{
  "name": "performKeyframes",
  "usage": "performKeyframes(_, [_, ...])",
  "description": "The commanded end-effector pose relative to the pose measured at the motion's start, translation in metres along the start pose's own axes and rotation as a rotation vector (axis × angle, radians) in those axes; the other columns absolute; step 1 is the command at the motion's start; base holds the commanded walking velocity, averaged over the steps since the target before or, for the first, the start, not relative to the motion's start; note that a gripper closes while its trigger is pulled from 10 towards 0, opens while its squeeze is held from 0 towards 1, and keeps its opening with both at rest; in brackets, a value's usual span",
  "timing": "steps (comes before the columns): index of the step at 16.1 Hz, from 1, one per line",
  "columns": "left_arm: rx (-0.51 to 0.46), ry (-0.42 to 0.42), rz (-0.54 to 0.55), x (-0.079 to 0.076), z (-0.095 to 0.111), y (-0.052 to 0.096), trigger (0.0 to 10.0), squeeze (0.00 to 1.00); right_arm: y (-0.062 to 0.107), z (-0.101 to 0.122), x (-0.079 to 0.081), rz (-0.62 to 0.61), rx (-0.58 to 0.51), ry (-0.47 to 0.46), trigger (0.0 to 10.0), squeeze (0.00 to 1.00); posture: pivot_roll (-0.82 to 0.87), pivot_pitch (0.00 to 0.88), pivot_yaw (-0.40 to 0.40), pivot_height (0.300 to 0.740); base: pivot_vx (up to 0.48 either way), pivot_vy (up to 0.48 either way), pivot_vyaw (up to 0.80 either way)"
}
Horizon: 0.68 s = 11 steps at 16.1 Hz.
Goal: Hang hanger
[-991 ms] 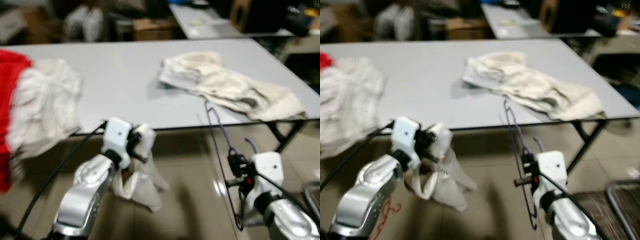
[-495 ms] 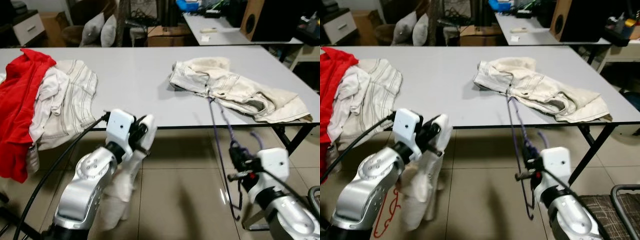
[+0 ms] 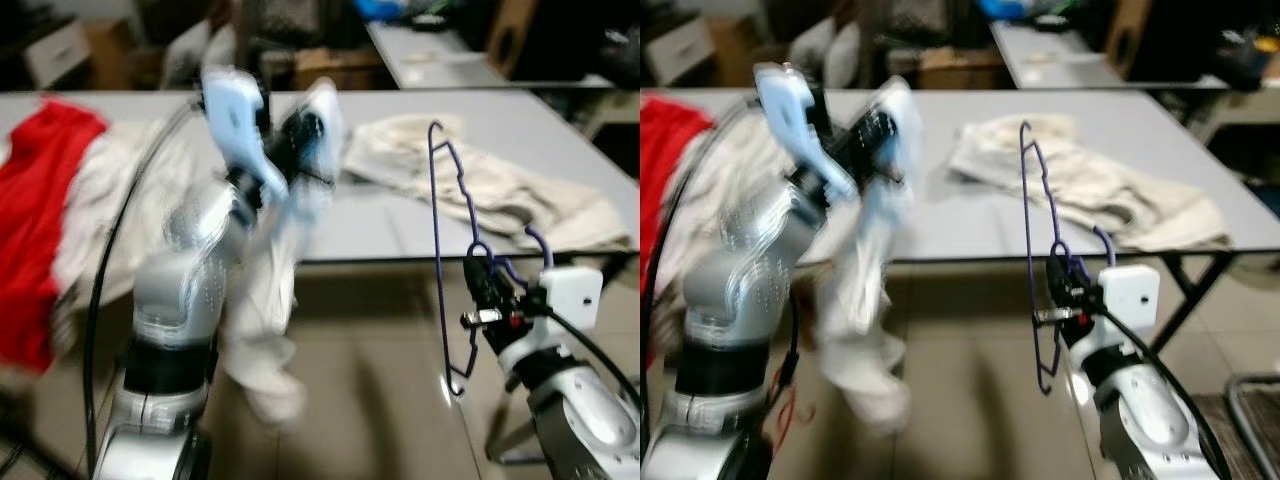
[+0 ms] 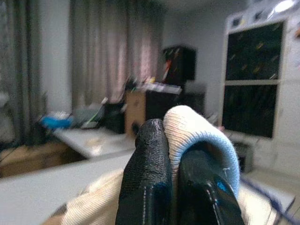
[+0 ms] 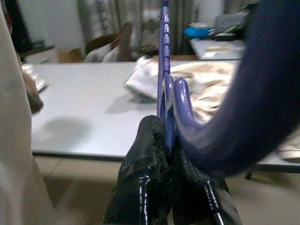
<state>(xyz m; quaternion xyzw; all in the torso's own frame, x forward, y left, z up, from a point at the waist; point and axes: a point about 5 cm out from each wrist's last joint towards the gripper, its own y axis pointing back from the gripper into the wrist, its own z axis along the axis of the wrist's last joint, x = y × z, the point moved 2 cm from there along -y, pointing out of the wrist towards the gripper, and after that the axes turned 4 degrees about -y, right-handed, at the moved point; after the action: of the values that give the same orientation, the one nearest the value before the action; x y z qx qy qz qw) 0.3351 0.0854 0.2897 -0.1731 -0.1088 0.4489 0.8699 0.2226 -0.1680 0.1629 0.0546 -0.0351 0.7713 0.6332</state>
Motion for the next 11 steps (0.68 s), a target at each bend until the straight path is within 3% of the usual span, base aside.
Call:
performKeyframes(1, [-0.063,0.011,-0.014,0.002,0.020,-0.024,10.0,0.00,-0.002,0.004,0.001,-0.001,-0.025,-0.011,10.0,0.00,-0.09,0.000,0.019,0.740,0.311,0.000,-0.80])
performKeyframes(3, [-0.098,-0.015,-0.034,0.004,0.031,-0.038,10.0,0.00,-0.002,0.004,0.002,-0.003,-0.028,-0.014,10.0,0.00,-0.09,0.000,0.022,0.740,0.309,0.000,-0.80])
performKeyframes(7, [-0.130,-0.055,-0.038,0.013,0.044,-0.077,10.0,0.00,-0.001,0.012,0.008,0.032,-0.083,-0.044,10.0,0.00,-0.11,0.000,0.040,0.740,0.307,0.000,0.00])
performKeyframes(11, [-0.099,-0.105,-0.004,0.026,0.040,-0.091,10.0,0.00,0.002,0.012,0.013,0.065,-0.084,-0.037,10.0,0.00,-0.11,0.000,0.046,0.740,0.308,0.000,0.00])
